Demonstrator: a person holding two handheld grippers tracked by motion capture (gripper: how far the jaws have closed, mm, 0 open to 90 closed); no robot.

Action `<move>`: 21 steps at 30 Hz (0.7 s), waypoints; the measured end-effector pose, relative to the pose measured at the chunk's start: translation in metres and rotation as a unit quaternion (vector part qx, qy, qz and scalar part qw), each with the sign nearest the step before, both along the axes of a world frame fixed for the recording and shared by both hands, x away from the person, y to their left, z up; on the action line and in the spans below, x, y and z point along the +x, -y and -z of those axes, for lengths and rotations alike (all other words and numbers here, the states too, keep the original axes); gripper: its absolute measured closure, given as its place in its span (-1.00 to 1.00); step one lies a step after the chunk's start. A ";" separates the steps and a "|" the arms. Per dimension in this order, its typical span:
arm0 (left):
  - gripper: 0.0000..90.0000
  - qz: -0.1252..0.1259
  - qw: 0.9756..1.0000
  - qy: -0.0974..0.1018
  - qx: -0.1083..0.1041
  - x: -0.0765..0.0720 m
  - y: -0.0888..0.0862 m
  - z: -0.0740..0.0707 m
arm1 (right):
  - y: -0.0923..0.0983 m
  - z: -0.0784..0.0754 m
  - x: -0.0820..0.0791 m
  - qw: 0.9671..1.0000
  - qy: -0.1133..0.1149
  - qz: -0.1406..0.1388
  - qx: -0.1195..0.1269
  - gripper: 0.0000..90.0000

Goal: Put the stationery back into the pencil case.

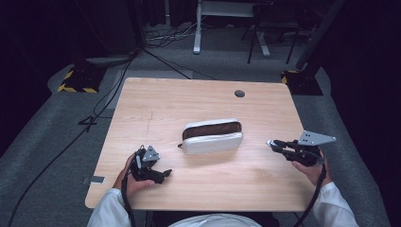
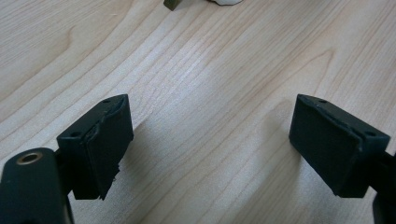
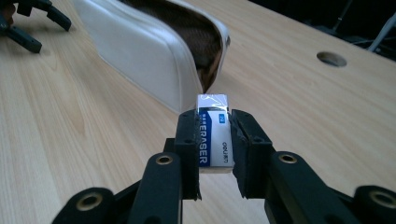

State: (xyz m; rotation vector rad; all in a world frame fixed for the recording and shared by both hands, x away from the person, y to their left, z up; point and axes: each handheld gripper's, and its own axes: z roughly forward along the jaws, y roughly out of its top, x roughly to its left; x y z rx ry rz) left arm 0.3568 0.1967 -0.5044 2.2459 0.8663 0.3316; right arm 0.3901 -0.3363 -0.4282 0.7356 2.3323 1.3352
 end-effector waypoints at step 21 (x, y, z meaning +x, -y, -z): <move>-0.69 0.000 1.000 0.000 0.000 0.000 0.000 0.000 | -0.081 -0.051 0.040 0.997 0.034 -0.070 -0.019 0.63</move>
